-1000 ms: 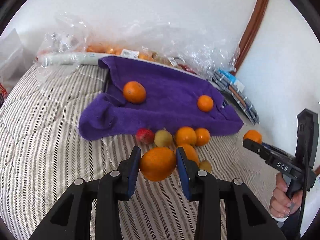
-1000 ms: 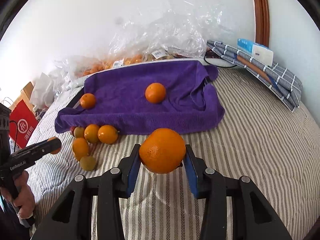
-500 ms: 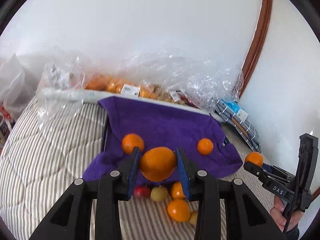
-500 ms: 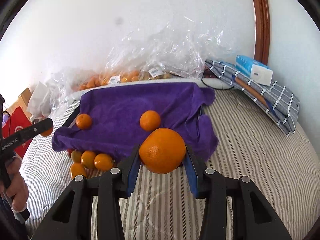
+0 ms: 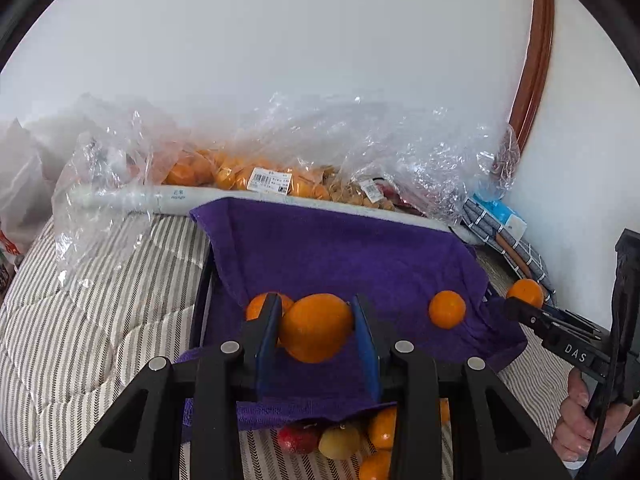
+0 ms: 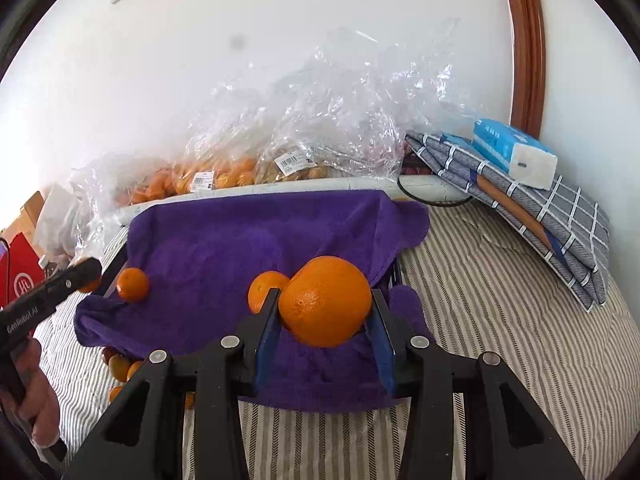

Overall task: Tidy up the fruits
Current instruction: 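Lower both oranges onto the purple towel, open both grippers and withdraw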

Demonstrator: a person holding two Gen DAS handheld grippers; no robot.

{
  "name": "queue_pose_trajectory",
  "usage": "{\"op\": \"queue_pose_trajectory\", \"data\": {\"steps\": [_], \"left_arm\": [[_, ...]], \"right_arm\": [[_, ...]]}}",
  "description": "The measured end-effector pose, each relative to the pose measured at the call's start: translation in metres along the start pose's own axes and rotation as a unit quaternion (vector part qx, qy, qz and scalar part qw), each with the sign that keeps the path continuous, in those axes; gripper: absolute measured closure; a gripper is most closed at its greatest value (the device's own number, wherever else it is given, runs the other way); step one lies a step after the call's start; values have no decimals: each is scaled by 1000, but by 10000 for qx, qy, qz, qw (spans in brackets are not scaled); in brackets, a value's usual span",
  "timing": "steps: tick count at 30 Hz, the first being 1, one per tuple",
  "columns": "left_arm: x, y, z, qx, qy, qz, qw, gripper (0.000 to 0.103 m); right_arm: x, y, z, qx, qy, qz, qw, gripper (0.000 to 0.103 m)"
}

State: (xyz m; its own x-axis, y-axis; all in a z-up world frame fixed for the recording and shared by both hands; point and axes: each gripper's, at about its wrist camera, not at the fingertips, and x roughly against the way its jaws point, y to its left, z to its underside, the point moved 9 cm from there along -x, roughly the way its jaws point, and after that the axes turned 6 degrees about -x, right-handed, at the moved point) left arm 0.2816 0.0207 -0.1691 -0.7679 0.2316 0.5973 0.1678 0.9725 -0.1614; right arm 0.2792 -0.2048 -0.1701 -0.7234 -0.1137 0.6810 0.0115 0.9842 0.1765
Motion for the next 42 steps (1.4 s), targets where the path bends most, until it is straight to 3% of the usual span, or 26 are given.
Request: {"op": "queue_pose_trajectory", "data": {"steps": [17,32,40,42], "left_arm": [[-28,1,18,120,326,-11,9994,69],[-30,-8,24,35,416,171,9990,69],[-28,-6,23,90,365,198,9991,69],[-25,-7,21,76,312,206,9993,64]], "right_arm": [[-39,1,26,-17,474,-80,9988,61],[-34,8,27,215,234,22,9995,60],[-25,10,23,235,12,25,9997,44],[-24,10,23,233,-15,81,9997,44]]}}
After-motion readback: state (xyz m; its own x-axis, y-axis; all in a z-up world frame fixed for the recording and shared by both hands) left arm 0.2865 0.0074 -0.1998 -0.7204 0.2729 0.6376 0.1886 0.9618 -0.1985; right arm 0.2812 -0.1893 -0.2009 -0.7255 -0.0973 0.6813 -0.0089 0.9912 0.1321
